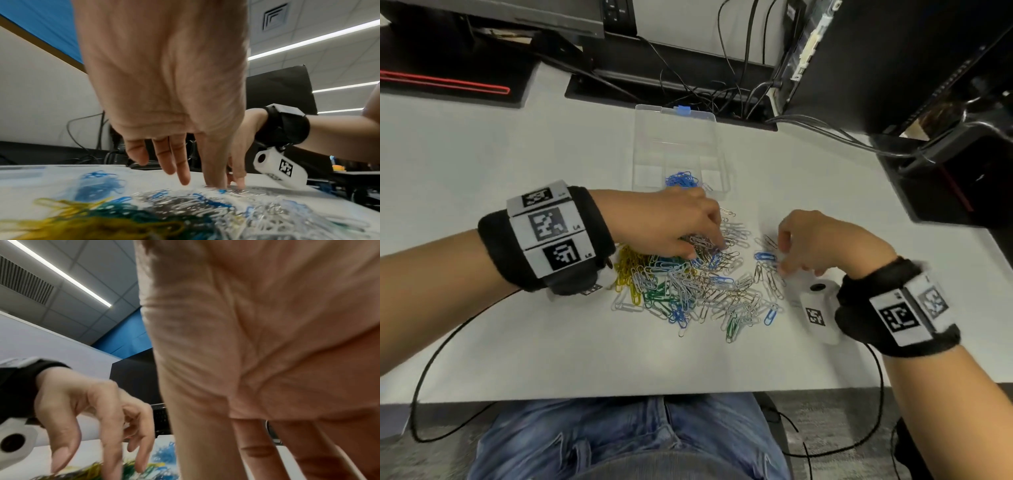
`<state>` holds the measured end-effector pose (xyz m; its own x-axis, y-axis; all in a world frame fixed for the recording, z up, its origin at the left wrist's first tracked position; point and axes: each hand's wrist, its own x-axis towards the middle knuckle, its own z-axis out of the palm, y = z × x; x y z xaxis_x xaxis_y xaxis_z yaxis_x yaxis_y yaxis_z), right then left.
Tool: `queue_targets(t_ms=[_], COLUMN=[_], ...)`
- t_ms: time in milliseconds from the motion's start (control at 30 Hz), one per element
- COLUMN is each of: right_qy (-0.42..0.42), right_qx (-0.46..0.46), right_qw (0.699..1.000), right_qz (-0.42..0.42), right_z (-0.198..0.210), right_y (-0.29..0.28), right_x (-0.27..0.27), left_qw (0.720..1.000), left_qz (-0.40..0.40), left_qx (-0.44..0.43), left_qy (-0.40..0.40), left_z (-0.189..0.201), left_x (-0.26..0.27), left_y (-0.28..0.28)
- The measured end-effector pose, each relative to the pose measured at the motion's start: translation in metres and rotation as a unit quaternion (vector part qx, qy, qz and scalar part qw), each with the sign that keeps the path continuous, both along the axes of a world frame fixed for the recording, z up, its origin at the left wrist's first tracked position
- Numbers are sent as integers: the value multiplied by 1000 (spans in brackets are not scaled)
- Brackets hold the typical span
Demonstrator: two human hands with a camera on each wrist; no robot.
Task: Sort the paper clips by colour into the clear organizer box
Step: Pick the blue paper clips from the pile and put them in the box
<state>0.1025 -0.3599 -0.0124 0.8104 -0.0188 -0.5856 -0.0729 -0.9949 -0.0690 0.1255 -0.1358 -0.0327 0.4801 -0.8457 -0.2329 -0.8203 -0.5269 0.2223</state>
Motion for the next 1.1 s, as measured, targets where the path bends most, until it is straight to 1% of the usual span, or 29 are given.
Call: queue_targets(t_ms=[67,133,200,267,333,400,467,533,700,767,833,967,1100], right_qy=[-9,-16,-20,-28,-38,-49,-73,-119,-235,-263,-281,-305,-287], right_qx=[9,40,74,87,86,96,115,152,263,290,320,353,397], right_qw=[999,998,995,992,988,986,983,976,935,920,905,885,872], right_qz=[30,53,67,92,123,131,121,97,36,29,25,8,-3], right_z=[-3,-6,-7,-8,-9,-9,-8,-6,-4,-3,-3,-8,-10], right_y=[6,13,20,26,29,29,28,25,19,20,22,33,50], right_x=[1,4,8,11,14,16,18,20,29,34,39,53,63], left_qw=[999,998,998,999,997,989,981,977,987,987,988,985,972], left_qz=[-26,-25,-9,23,75,131,169,190,160,153,151,165,198], left_qx=[27,50,51,32,-17,-59,-85,-89,-7,23,34,-25,-100], left_qy=[-5,-18,-28,-24,-18,-28,-32,-30,-30,-33,-24,35,77], left_z=[-1,-3,-2,-1,2,3,2,2,-2,-3,-5,-5,-1], left_x=[-2,-2,0,3,4,6,9,12,11,10,11,16,18], left_y=[-6,-5,1,6,7,3,-4,-12,-31,-34,-34,-26,-10])
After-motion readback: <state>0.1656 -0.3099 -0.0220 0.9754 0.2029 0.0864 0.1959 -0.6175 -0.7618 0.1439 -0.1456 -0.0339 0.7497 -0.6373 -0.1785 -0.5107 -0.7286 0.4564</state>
